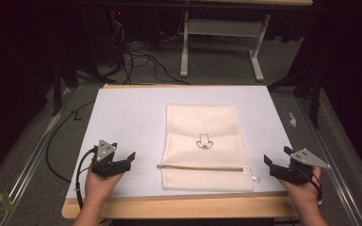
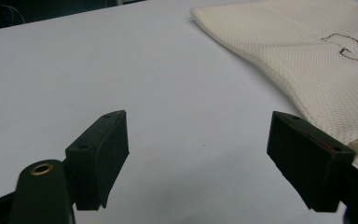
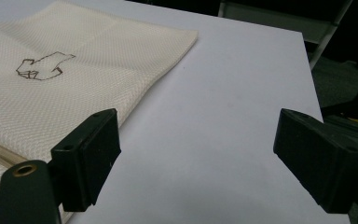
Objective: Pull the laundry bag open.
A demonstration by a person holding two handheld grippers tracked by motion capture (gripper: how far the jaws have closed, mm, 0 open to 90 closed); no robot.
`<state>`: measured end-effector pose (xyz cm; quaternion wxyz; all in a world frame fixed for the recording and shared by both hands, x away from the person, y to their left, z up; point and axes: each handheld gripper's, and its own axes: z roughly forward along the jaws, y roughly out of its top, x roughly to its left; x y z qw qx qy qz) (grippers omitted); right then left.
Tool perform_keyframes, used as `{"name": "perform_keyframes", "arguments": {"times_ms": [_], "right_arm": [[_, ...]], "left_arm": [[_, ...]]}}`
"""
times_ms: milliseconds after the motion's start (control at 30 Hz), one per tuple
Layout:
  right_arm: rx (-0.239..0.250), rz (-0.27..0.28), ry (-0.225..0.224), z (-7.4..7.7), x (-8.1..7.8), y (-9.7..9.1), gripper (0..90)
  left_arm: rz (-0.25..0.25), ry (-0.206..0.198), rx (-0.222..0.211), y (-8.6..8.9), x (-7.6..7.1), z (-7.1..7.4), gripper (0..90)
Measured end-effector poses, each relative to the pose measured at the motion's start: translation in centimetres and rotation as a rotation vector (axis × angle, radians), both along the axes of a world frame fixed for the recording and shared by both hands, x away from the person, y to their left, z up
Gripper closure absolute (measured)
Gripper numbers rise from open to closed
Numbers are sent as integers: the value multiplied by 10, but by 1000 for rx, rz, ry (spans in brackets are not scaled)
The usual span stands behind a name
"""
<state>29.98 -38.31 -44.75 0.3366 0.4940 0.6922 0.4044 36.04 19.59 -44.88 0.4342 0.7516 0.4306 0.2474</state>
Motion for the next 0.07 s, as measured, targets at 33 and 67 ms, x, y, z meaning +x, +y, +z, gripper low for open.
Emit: {"name": "perform_keyframes", "arguments": {"times_ms": [33,67], "right_arm": [[15,-12,-1,1,0,-2,149],[15,-12,-1,1,0,-2,149]], "left_arm": [[2,-3,1,1,0,0,196],[7,-5,-2,1,0,0,196]]}}
